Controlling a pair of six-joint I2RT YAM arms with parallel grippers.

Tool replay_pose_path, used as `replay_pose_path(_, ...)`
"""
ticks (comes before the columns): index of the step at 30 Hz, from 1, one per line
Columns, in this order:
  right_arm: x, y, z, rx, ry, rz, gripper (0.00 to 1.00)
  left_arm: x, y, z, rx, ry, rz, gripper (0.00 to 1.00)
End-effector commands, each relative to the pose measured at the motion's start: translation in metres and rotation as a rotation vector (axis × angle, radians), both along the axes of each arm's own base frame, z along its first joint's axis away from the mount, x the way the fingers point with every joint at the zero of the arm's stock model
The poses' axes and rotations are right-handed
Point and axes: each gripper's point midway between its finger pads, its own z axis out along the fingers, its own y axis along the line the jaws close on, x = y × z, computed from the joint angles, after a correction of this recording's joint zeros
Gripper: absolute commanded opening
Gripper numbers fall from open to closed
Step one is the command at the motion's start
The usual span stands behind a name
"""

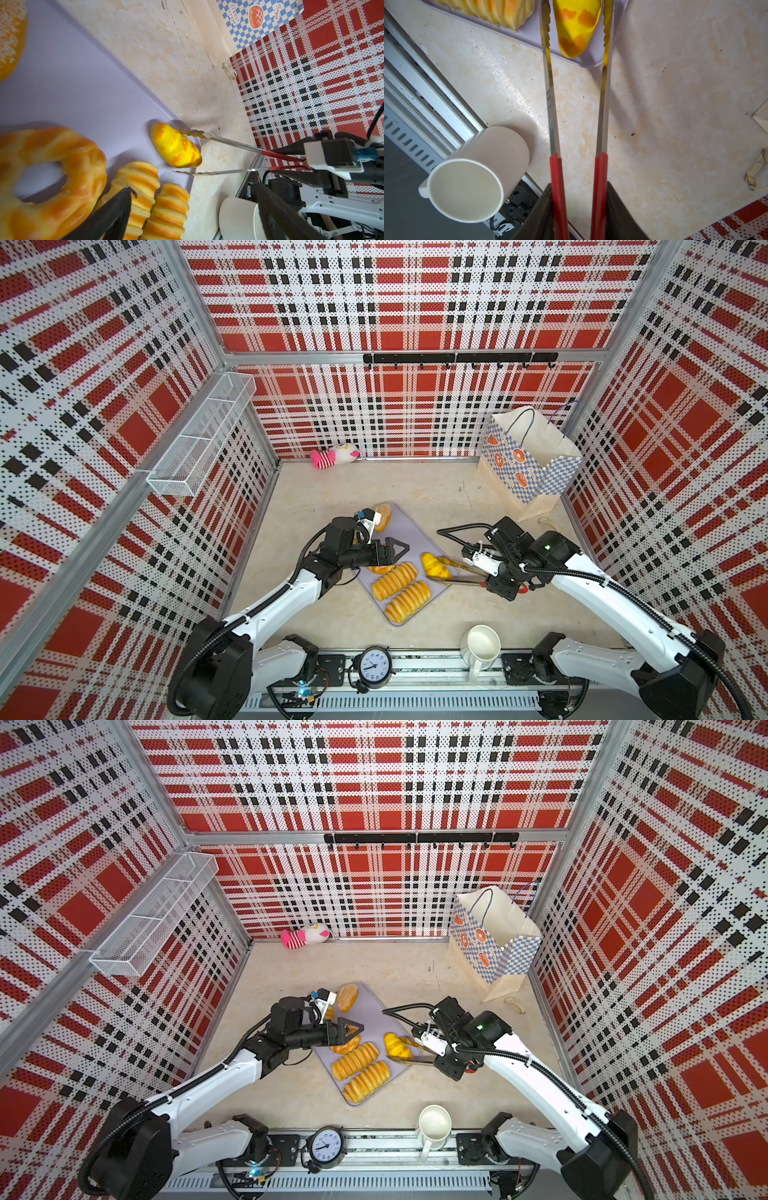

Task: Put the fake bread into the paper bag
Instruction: 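Close the tongs on the spotted bun with the right gripper and lift, then carry the spotted bun in the tongs over the paper bag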

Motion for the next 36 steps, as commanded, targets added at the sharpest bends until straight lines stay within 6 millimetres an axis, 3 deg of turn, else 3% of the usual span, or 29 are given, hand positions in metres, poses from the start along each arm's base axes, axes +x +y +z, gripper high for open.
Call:
replay_pose_path(1, 0.005, 0.008, 0.009, 0.011, -0.023, 0.015, 0.37, -0.001, 0.0, 0.003, -0.013, -0.013, -0.011, 0.97)
replay_pose_path(7, 0.011, 0.008, 0.021, 0.029, -0.086, 0.019, 0.23, 0.001, 0.003, 0.003, -0.013, -0.015, 0.0, 0.97)
replay_pose_path(13, 0.011, 0.002, 0.049, 0.098, -0.208, -0.011, 0.21, 0.007, 0.007, 0.014, -0.013, -0.058, 0.02, 0.97)
replay_pose_path(16, 0.019, -0.007, 0.072, 0.129, -0.335, -0.077, 0.18, 0.01, 0.004, 0.022, -0.016, -0.088, 0.022, 0.96)
replay_pose_path(20, 0.03, -0.017, 0.119, 0.231, -0.508, -0.198, 0.18, 0.016, -0.001, 0.031, -0.016, -0.126, 0.054, 0.96)
replay_pose_path(28, 0.046, -0.047, 0.205, 0.402, -0.773, -0.494, 0.17, 0.028, -0.02, 0.069, -0.105, -0.279, 0.082, 0.96)
replay_pose_path(36, 0.06, -0.089, 0.245, 0.37, -0.954, -0.78, 0.19, 0.039, -0.036, 0.111, -0.171, -0.4, 0.088, 0.96)
